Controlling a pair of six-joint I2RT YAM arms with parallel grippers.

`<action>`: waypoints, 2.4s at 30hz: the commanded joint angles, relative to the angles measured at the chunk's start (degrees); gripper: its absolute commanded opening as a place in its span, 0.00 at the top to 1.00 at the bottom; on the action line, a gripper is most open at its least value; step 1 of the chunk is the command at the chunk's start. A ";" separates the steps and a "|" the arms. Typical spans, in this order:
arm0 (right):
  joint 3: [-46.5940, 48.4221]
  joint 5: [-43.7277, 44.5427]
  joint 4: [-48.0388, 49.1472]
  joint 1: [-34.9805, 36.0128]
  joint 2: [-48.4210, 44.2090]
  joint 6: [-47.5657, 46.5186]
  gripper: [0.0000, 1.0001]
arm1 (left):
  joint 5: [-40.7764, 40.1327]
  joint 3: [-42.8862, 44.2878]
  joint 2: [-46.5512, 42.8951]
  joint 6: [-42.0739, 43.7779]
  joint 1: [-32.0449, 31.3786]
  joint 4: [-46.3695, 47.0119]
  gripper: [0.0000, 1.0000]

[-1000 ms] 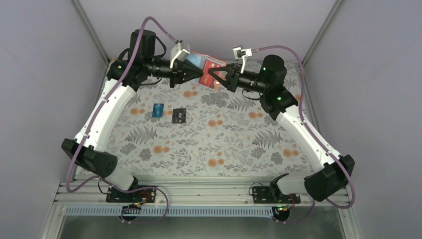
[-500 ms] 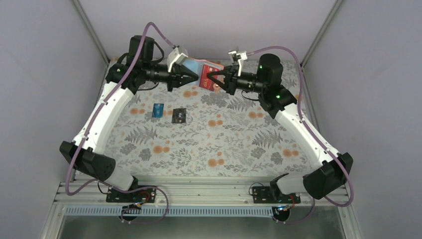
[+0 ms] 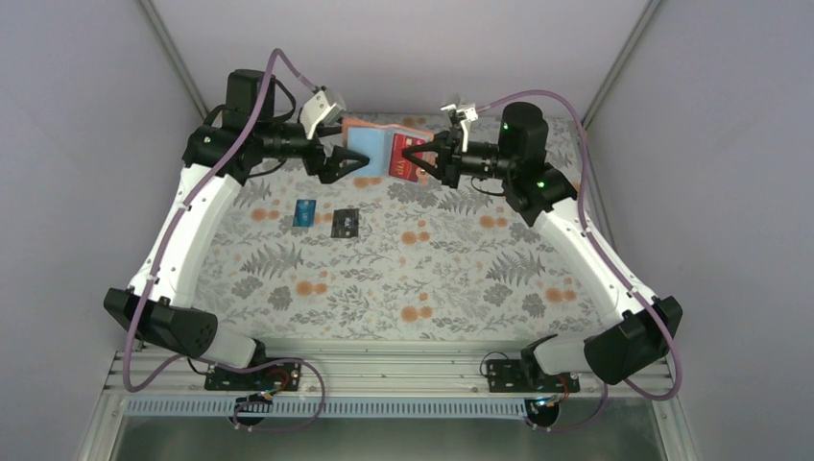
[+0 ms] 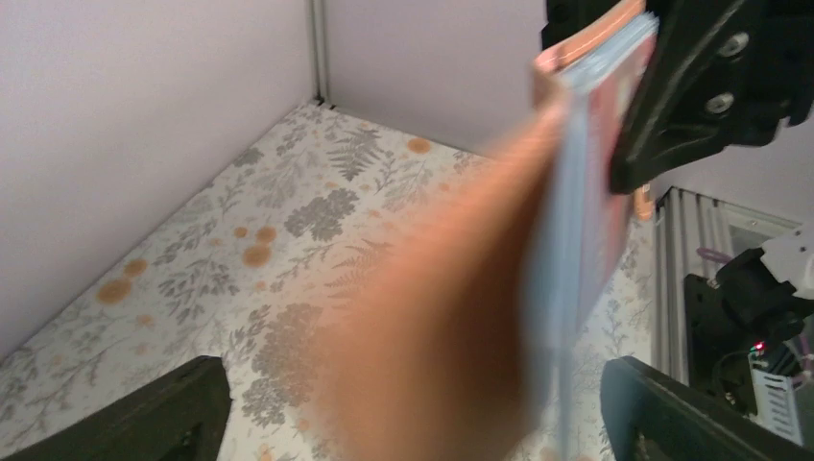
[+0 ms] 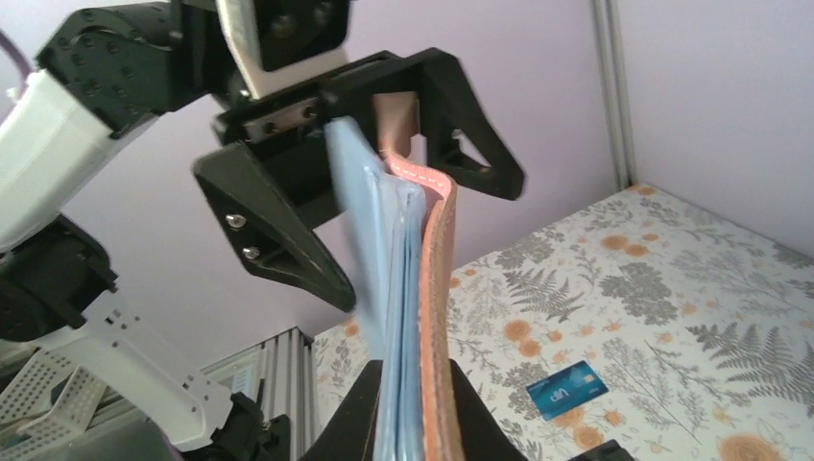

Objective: Take the credit cards out of the card holder

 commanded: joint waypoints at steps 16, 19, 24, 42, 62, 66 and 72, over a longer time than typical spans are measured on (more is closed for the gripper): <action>3.03 -10.33 -1.68 -0.14 -0.04 -6.78 0.93 | 15.95 -0.94 0.17 7.53 -1.91 -3.04 0.56; 3.02 -11.46 -1.56 -0.14 0.14 -7.02 0.91 | 16.90 -0.78 0.59 7.01 -2.59 -3.66 0.95; 2.31 -12.68 -4.08 -0.20 -0.80 -12.10 0.50 | 17.09 0.53 1.02 3.41 -1.86 -2.75 0.97; 0.35 -12.58 -2.48 -2.91 0.16 -9.87 0.51 | 21.71 -1.30 -1.80 9.59 1.01 -7.85 0.98; 1.66 -9.35 0.20 3.63 2.04 -10.13 0.96 | 25.62 -1.20 -2.04 14.38 0.45 -11.31 0.98; 0.52 -9.86 -0.21 3.56 0.52 -11.30 0.96 | 18.47 -1.41 -2.17 7.82 1.46 -6.59 0.97; -0.48 -4.57 -2.42 3.06 -0.40 -9.89 0.96 | -1.32 -4.01 -0.85 -2.77 7.37 1.19 0.79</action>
